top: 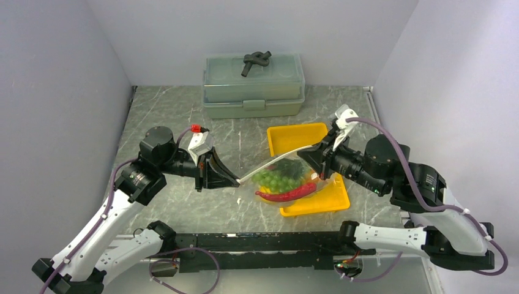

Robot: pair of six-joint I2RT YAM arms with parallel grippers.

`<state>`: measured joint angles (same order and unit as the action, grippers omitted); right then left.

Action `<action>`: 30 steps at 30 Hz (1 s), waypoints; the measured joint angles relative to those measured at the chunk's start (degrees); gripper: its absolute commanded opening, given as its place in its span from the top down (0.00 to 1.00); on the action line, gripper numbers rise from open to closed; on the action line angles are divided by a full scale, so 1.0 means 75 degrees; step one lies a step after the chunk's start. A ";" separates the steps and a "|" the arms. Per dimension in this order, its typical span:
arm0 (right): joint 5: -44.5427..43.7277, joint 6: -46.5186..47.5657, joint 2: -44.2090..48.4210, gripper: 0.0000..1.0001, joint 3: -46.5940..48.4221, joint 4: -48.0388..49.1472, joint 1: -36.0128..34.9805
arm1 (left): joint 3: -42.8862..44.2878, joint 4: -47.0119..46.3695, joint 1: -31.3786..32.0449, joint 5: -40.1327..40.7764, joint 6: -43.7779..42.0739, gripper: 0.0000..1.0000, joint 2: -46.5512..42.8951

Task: Place the food in the zip-top bag and seal the zipper
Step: Zip the zipper food storage bag.

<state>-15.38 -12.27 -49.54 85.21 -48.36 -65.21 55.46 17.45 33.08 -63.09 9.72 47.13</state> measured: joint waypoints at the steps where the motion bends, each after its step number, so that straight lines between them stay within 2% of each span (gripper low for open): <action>1: -0.0105 -0.0020 0.0070 1.00 -0.0026 0.0000 0.0000 | 0.0000 0.0000 0.0000 0.0000 0.0000 1.00 0.0000; 10: -0.0944 -0.0178 0.0784 1.00 -0.0181 0.0061 0.0006 | 0.0000 0.0006 0.0000 0.0000 -0.0003 1.00 0.0003; 21: -0.1105 -0.0312 0.1035 1.00 -0.0265 0.0050 -0.0003 | 0.0000 -0.0096 0.0015 0.0073 -0.0006 0.99 0.0003; 23: -0.1087 -0.0309 0.1035 1.00 -0.0265 0.0050 -0.0003 | 0.0003 -0.0096 0.0015 0.0085 -0.0006 0.89 0.0003; 26: -0.1084 -0.0306 0.0965 1.00 -0.0265 0.0052 -0.0003 | 0.0000 -0.0064 0.0015 0.0137 0.0003 0.68 0.0003; 30: -0.1134 -0.0274 0.0877 1.00 -0.0265 0.0058 0.0044 | -0.0035 0.0082 0.0015 0.0152 0.0015 0.55 -0.0006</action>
<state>-23.88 -14.33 -42.96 83.22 -47.92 -64.88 55.20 18.06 33.19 -61.95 9.82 47.09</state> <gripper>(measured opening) 0.010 0.387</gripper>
